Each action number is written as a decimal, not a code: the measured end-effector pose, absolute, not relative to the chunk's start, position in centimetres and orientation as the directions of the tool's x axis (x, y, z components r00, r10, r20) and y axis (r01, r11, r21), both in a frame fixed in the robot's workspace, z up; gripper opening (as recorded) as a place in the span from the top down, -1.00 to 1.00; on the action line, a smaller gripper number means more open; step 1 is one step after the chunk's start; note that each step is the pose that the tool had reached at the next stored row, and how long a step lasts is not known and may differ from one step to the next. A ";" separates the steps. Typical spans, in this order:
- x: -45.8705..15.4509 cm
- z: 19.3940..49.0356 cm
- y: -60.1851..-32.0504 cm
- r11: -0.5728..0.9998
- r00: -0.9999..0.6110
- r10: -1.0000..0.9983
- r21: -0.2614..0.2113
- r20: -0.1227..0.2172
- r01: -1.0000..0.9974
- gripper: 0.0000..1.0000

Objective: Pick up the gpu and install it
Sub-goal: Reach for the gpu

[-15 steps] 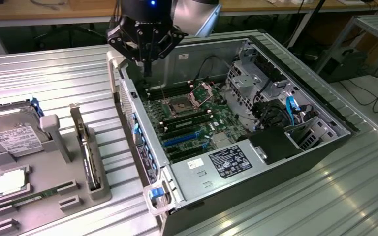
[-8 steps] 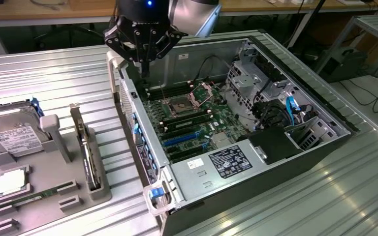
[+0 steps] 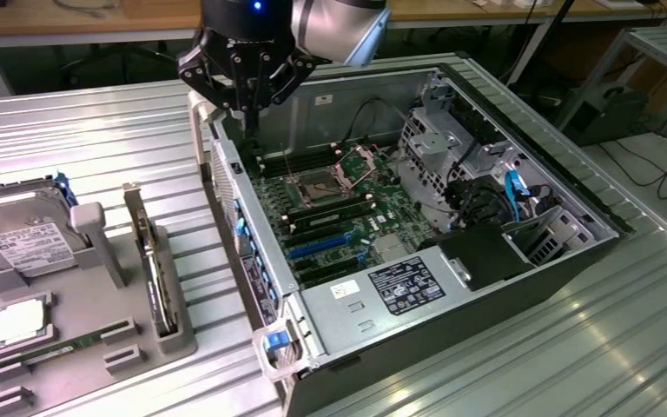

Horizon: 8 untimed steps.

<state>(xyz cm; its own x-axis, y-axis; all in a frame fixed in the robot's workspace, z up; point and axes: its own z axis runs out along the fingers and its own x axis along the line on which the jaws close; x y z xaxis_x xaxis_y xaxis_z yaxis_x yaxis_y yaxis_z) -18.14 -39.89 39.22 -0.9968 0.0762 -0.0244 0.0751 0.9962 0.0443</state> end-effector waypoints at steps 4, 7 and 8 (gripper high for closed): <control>-18.4 39.2 -39.9 0.996 -0.997 0.076 0.044 -0.024 0.075 0.79; -18.6 39.2 -39.9 0.996 -0.997 0.076 0.044 -0.024 0.075 0.79; -18.7 39.2 -39.9 0.996 -0.997 0.076 0.044 -0.025 0.075 0.79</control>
<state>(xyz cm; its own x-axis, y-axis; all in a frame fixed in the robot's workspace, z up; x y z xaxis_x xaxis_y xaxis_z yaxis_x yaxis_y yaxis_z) -18.70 -39.89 39.20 -0.9968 0.0762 -0.0245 0.0751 0.9962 0.0444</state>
